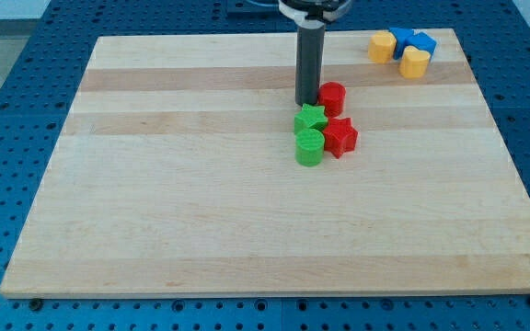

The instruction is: Push the red circle into the red star

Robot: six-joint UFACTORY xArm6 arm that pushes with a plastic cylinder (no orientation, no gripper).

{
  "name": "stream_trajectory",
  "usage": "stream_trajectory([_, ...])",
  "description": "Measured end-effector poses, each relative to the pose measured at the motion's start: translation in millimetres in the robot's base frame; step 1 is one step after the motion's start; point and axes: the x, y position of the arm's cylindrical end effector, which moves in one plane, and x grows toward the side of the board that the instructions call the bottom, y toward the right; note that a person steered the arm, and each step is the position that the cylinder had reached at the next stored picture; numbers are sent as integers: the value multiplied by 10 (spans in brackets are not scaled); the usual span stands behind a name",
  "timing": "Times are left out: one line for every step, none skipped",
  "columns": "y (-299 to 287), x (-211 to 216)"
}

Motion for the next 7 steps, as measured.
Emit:
stream_trajectory([51,-361])
stream_trajectory([222,-305])
stream_trajectory([230,-9])
stream_trajectory([231,121])
stream_trajectory([231,209])
stream_trajectory([231,238])
stream_trajectory([324,217])
